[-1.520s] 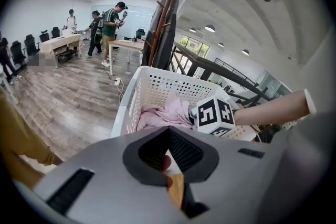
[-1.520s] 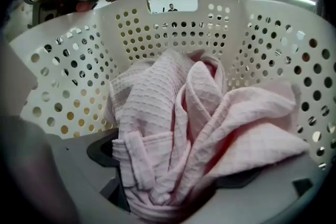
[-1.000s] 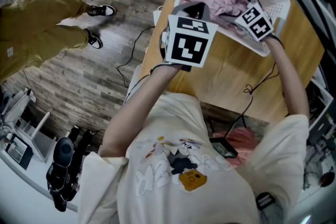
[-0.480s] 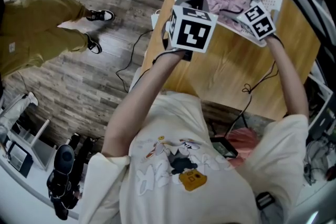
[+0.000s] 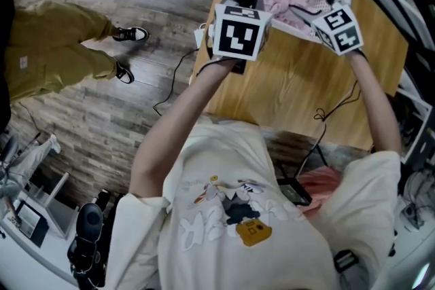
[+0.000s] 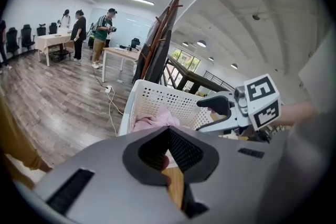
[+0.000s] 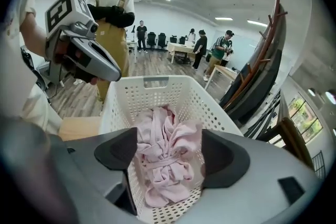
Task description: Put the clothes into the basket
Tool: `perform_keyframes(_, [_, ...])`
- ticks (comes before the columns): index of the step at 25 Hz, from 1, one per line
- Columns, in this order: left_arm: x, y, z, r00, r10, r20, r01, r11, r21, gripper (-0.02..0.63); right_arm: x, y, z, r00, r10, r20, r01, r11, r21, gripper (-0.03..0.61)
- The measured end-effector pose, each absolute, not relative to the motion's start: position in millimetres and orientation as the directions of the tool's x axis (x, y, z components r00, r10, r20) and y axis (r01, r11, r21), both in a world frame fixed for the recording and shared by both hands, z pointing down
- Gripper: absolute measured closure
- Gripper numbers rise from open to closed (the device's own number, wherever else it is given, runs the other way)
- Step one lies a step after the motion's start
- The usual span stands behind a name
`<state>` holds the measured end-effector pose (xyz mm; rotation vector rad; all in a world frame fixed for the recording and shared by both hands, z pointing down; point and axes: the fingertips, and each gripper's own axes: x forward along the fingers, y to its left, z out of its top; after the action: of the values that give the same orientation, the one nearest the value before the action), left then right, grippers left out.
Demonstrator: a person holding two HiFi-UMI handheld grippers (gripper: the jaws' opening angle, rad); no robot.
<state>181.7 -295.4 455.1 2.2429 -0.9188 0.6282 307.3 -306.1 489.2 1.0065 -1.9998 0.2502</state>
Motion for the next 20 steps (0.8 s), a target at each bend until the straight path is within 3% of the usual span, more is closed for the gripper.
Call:
perform_keyframes(2, [176.7, -288.1, 448.6, 0.638, -0.452, 0.623, -0.741, -0.58, 0.337, 0.614, 302.8, -300.6, 475.8, -0.302, -0.578, 0.758, -0.744, 0.64, 0.192, 0.257])
perform_keyframes(9, [165.0, -257.3, 438.9, 0.657, -0.426, 0.623, -0.711, -0.625, 0.322, 0.614, 282.8, -279.6, 450.0, -0.277, -0.629, 0.726, -0.781, 0.588, 0.212, 0.352])
perform_keyframes(11, [160.1, -249.0, 436.8, 0.664, -0.425, 0.615, -0.702, -0.636, 0.32, 0.614, 277.5, -271.9, 445.3, -0.256, -0.653, 0.712, -0.795, 0.562, 0.229, 0.42])
perform_keyframes(13, [152.9, -242.2, 434.9, 0.663, -0.428, 0.614, -0.701, -0.643, 0.309, 0.614, 272.8, -265.4, 438.6, -0.237, -0.687, 0.687, -0.817, 0.524, 0.241, 0.529])
perform_keyframes(20, [127.4, -221.4, 419.5, 0.683, -0.425, 0.594, -0.681, -0.664, 0.308, 0.614, 245.2, -239.0, 422.3, -0.222, -0.747, 0.627, -0.867, 0.445, 0.223, 0.557])
